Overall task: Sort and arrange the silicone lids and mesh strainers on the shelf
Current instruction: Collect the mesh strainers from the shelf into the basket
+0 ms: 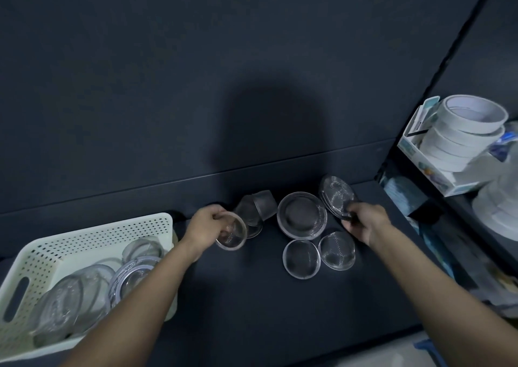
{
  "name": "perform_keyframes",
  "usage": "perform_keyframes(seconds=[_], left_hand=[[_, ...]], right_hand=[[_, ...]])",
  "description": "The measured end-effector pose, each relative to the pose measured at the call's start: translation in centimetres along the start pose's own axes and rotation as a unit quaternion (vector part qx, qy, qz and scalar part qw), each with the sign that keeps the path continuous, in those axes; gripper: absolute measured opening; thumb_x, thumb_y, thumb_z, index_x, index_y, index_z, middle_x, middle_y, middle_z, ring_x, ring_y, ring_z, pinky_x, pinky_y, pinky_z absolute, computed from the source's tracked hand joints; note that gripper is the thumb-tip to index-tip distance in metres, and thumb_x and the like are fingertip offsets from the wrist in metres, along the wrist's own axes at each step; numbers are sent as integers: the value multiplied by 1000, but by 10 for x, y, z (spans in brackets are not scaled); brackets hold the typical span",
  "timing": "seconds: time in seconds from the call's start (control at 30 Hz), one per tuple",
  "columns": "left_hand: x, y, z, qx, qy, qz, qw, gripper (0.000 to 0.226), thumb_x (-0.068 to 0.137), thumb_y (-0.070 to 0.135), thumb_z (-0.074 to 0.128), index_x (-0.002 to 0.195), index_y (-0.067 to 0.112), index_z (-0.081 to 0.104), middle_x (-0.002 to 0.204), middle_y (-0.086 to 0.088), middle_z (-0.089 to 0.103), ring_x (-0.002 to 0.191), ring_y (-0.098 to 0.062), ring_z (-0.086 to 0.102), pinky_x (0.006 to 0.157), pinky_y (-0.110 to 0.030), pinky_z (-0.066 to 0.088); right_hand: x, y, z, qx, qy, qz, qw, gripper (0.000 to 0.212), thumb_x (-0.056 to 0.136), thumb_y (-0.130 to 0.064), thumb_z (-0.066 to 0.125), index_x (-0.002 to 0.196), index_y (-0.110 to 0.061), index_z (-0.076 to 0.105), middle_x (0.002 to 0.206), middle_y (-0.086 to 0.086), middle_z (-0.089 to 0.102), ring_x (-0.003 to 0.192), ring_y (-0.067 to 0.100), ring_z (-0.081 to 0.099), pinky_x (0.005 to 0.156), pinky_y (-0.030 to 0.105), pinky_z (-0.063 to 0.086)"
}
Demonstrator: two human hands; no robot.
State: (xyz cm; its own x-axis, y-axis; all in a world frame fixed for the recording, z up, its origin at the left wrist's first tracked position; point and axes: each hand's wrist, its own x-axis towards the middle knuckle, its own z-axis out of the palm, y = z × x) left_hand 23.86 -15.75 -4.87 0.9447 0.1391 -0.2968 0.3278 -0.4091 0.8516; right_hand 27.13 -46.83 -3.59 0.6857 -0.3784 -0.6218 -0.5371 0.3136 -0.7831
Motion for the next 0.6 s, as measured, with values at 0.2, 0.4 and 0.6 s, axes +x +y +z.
perform_keyframes(seconds=[0.2,0.4,0.6], left_hand=[[2,8,7,-149,13,-66,987,18,88,25,62,92,7,64,88,-13,69,79,-24,61,68,-33,43],[6,27,22,-214,-46,-134,967,11,90,30,61,98,26,56,99,2,64,90,-14,59,84,-36,46],[5,40,27,-227,-110,-184,950,11,90,29,59,101,33,57,116,1,61,109,-22,56,99,-50,38]], right_hand=[[-10,8,23,-125,-43,-66,989,6,79,1,65,76,3,60,66,16,60,60,28,58,60,38,50],[-15,10,43,-168,-118,-80,975,15,82,-10,69,84,-13,54,73,8,63,55,20,59,46,26,45],[-23,14,54,-173,-178,-28,968,34,72,-5,78,103,-4,64,86,15,72,72,28,69,61,34,56]])
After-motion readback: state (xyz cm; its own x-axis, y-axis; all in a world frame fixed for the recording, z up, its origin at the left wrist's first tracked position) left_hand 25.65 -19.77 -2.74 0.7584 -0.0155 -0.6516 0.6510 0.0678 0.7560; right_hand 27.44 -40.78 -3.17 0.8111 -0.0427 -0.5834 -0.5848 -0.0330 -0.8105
